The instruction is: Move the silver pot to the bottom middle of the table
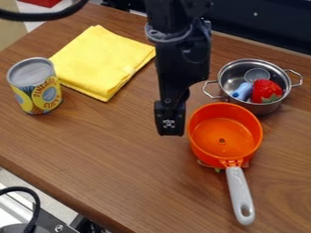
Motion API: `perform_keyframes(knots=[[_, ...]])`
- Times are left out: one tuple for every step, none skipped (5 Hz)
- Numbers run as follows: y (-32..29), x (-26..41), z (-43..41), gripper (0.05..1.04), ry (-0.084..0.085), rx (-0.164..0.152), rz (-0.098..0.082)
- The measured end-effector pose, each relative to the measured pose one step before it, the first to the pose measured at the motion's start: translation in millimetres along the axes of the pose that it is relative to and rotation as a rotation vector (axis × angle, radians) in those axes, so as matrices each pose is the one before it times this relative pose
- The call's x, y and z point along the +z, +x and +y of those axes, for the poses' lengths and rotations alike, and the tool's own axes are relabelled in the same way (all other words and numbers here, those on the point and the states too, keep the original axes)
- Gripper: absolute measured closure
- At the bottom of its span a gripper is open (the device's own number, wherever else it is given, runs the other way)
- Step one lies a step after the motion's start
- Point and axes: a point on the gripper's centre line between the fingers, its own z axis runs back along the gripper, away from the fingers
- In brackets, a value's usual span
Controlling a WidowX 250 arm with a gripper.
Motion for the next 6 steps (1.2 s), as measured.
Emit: perform_keyframes(knots=[[-1.86, -4.76, -1.92, 0.084, -0.0183, 0.0155, 0.0113], [8.50, -1.26, 21.45, 0.084, -0.0081, 0.1749, -0.0223], [12.00, 3.56, 20.83, 0.084, 0.0313, 0.1140, -0.0053], [17.81, 0.30, 27.43, 0.084, 0.0608, 0.1384, -0.0512], [17.33, -5.16, 22.21, 0.084, 0.0387, 0.0936, -0.0361], [18.99, -15.67, 19.36, 0.084, -0.0184, 0.0721, -0.0114]])
